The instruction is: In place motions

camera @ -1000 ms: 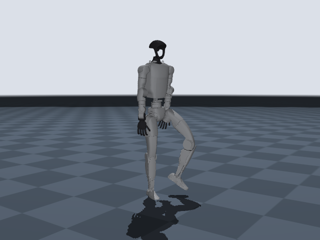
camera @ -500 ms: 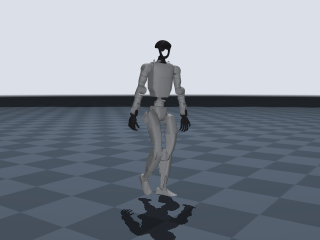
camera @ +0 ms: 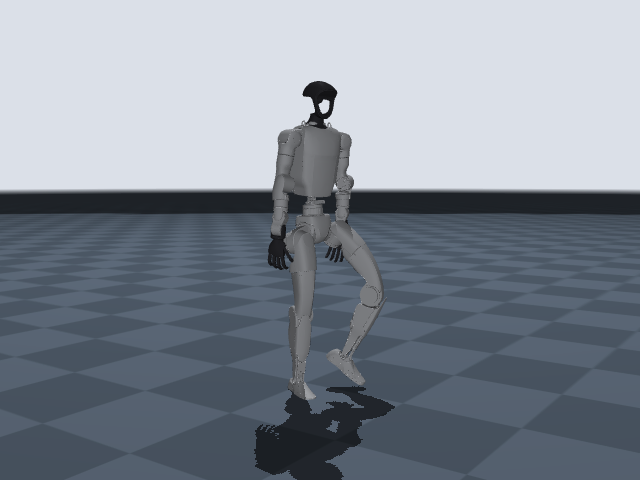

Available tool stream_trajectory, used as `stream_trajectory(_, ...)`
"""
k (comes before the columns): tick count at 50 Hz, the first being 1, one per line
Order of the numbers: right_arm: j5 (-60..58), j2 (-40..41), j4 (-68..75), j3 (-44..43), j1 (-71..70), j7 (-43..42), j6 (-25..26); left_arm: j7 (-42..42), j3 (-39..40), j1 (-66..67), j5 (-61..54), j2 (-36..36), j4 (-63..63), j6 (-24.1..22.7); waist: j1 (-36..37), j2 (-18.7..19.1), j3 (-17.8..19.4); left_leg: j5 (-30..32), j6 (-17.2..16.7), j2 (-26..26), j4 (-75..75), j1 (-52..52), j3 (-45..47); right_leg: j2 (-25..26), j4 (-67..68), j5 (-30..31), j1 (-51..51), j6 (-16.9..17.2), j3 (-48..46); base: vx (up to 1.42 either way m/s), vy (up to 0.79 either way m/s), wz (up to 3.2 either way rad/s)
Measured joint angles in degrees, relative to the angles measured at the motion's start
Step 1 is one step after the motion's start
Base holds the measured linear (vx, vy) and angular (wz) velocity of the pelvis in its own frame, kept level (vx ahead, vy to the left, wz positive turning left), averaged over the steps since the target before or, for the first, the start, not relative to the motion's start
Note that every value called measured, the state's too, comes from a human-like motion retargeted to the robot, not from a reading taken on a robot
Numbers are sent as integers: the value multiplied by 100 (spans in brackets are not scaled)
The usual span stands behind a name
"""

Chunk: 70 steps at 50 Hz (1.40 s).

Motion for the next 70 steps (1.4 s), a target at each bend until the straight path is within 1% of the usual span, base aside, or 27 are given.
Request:
stream_trajectory(2,-119,30,-177,73,-128,-177,-47,-90,202,173,15,-40,104,37,107,-106,71,-188,49,7,493,-337,53,-86,-67,51,70,-67,122,-5,3,-52)
stream_trajectory(5,-67,22,-383,264,-72,-226,-287,-86,349,647,218,-92,127,48,22,-109,-188,-256,27,-122,741,-676,-95,-90,-171,82,66,-122,179,26,1,-5)
stream_trajectory(8,-31,38,-557,335,17,57,-333,-79,348,894,284,-95,265,69,-11,-31,-373,-221,17,-136,391,-449,-98,-37,-234,76,64,-118,147,13,1,3)
stream_trajectory(15,127,153,-312,248,269,28,-307,30,353,916,259,-15,333,122,-137,89,-653,157,-412,-845,-2780,1755,-372,75,-164,-95,143,28,134,12,1,-5)
stream_trajectory(17,35,145,-158,228,412,36,-279,65,351,885,216,-14,256,95,-59,219,-746,-427,-459,-913,-3949,2472,-316,221,47,-216,87,65,236,23,4,-55)
stream_trajectory(18,-19,129,-72,211,478,34,-263,82,326,848,184,-12,216,81,-70,297,-776,-982,-414,-891,-4417,2804,-183,301,206,-287,48,92,259,24,7,-16)
stream_trajectory(20,-145,71,123,178,584,16,-229,101,246,733,96,-29,146,69,-335,437,-812,-1595,-168,-795,-5074,3269,203,369,612,-289,-52,201,137,19,5,40)
stream_trajectory(22,-172,29,308,172,586,-33,-118,79,152,408,22,-19,137,103,-519,606,-765,-1359,-240,-649,-5394,3246,81,399,1359,402,-463,414,104,-11,6,-1)
stream_trajectory(25,142,32,484,29,357,-165,5,155,2,-340,91,56,-88,89,-382,660,-283,-1148,-256,-430,-5503,3148,154,82,3522,1446,-1674,949,625,-43,8,-56)
stream_trajectory(27,364,-14,545,28,382,-159,-103,126,-401,-584,48,131,-470,27,-333,651,-157,-1072,-199,-465,-5655,3198,327,301,4585,1293,-2429,1002,1230,-22,9,-37)
stream_trajectory(29,351,-28,626,131,407,3,-103,-28,-662,-834,121,308,-732,63,-457,682,-227,-1022,-160,-458,-5673,3004,299,34,5493,955,-3134,811,1113,-15,2,-9)
stream_trajectory(32,118,0,801,180,473,62,52,-16,-630,-959,475,414,-1027,98,-751,753,-336,-990,-154,-393,-5686,2852,249,191,5993,739,-3716,908,1292,-5,-1,33)
stream_trajectory(34,66,-7,860,116,560,52,50,188,-718,-1021,460,362,-1133,-3,-660,774,-357,-970,-154,-373,-5705,2855,239,310,5887,743,-3698,1029,1426,0,0,0)
stream_trajectory(37,18,-19,834,145,708,55,4,188,-825,-1040,250,318,-1162,-97,-508,702,-338,-980,-173,-425,-5745,3014,331,348,5170,889,-3121,954,1473,8,-2,-24)
stream_trajectory(42,2,-59,897,116,830,11,11,152,-644,-632,391,90,-1096,-108,-434,567,-445,-1185,-269,-593,-5600,3266,275,470,2654,1078,-1388,755,1179,15,-2,20)
stream_trajectory(45,29,-84,934,151,779,-42,42,277,-511,-192,403,-38,-972,-164,-356,391,-461,-1411,-329,-702,-5049,3294,200,277,1076,-81,-180,495,398,18,-4,15)
stream_trajectory(46,54,-85,941,197,740,-61,50,280,-432,-37,414,-44,-906,-160,-307,327,-506,-1169,-363,-662,-4628,3173,352,186,746,-274,-9,297,190,11,-5,-17)
stream_trajectory(47,77,-83,943,228,671,-69,66,275,-348,86,432,-47,-838,-144,-265,245,-568,-797,-392,-595,-4077,2927,496,81,479,-375,82,183,83,-5,-10,14)
stream_trajectory(48,95,-74,933,228,546,-55,97,252,-254,148,467,-40,-764,-104,-235,126,-663,-166,-411,-474,-3268,2431,625,-53,336,-289,15,237,181,-24,-11,79)
stream_trajectory(50,123,-29,774,104,247,-53,148,240,-157,117,409,-55,-620,-36,-443,18,-392,1127,34,-581,-1511,963,-116,-168,291,-122,-78,240,-24,-46,-9,125)
stream_trajectory(52,154,-54,568,147,-144,-30,94,149,-21,31,169,-34,-477,-35,32,73,72,706,235,-105,4,-47,-160,-56,279,-78,10,202,209,-49,-6,-48)
stream_trajectory(55,54,-122,254,167,-580,-92,70,-153,176,67,97,-19,-262,12,490,-146,644,208,469,558,1626,-1212,164,-74,253,41,125,-43,467,-27,-5,-85)
stream_trajectory(57,-46,-117,77,60,-633,-281,38,-145,247,340,250,-48,-182,21,769,-182,588,-86,551,670,2297,-2104,155,-107,284,95,0,-135,573,11,-1,-87)
stream_trajectory(60,73,-126,-200,158,-552,-304,-126,-112,251,856,305,-48,2,17,994,-295,302,-378,461,768,2749,-3021,261,-206,394,107,-243,-251,669,24,2,-66)
stream_trajectory(65,282,-1,-652,295,-577,32,-256,-104,409,991,391,62,360,167,802,-336,279,-436,250,680,2305,-2760,330,-244,367,83,-222,-239,672,2,0,-3)
stream_trajectory(68,293,47,-668,292,-416,22,-291,-43,362,1049,387,63,311,148,688,-211,25,-380,218,572,1527,-1810,379,-152,121,138,-162,-164,645,13,4,22)
stream_trajectory(70,240,76,-632,305,-212,-15,-290,-33,327,1109,381,40,209,99,613,-173,-252,-253,12,300,669,-979,412,-146,-30,163,-181,-107,645,15,3,9)
